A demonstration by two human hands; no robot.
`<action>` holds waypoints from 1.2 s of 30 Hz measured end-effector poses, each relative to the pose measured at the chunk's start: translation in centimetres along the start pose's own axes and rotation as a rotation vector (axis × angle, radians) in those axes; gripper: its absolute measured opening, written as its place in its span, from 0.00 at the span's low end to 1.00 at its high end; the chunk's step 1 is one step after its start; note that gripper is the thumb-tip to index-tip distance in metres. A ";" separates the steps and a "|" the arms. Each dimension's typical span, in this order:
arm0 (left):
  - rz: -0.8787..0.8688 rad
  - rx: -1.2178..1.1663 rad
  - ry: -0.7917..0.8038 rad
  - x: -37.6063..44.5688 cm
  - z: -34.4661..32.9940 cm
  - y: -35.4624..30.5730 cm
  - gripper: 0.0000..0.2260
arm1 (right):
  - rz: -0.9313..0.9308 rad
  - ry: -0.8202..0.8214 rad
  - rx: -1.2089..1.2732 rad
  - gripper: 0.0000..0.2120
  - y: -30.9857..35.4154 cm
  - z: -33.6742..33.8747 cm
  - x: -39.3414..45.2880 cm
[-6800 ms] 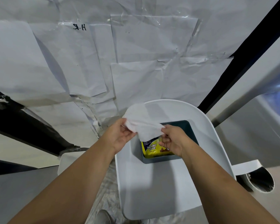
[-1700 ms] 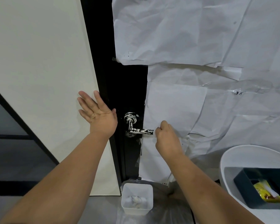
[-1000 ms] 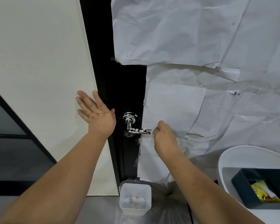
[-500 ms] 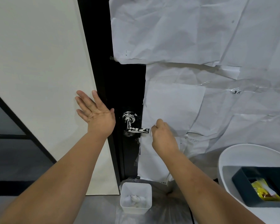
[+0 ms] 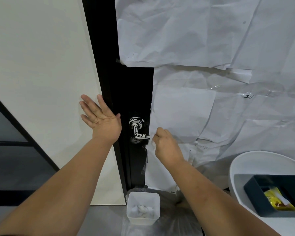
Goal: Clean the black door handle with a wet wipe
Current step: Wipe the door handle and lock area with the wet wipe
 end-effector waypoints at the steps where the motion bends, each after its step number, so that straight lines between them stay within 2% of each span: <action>1: 0.000 0.001 0.000 0.0 0.0 0.0 0.41 | 0.009 0.001 0.018 0.13 0.1 0.0 -0.1; 4: 0.004 0.013 0.002 0.0 -0.1 0.1 0.41 | -0.035 -0.060 0.044 0.15 -0.8 0.2 -0.1; 8: 0.000 0.015 -0.004 -0.1 -0.2 0.1 0.40 | -0.094 -0.096 -0.095 0.13 -1.2 0.4 0.1; 13: -0.006 0.012 -0.005 0.0 -0.1 0.1 0.40 | -0.062 -0.016 0.001 0.13 -0.1 -0.9 0.6; 16: -0.004 0.011 -0.006 0.0 0.0 -0.1 0.40 | 0.041 -0.025 0.004 0.14 -0.2 -0.4 0.2; 21: -0.004 0.010 -0.004 0.0 0.0 -0.1 0.41 | 0.001 -0.081 0.013 0.14 -0.6 -0.1 0.2; 28: -0.006 0.012 0.018 0.0 -0.1 0.1 0.40 | 0.110 -0.052 0.007 0.12 0.5 -0.6 -0.9; 33: 0.005 0.011 0.021 0.0 -0.1 0.1 0.40 | -0.065 -0.124 -0.013 0.14 -0.2 -0.4 0.4; 36: 0.005 0.016 0.024 0.1 0.0 0.1 0.40 | -0.043 -0.073 0.036 0.16 0.6 -1.1 0.8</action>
Point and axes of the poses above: each hand's wrist, its own x-axis towards the middle knuckle, its own z-axis out of the back of the hand, y = z × x, the point moved 1 cm from there along x, towards the middle knuckle, and after that the axes turned 11 degrees about -y, right-handed, at the moved point
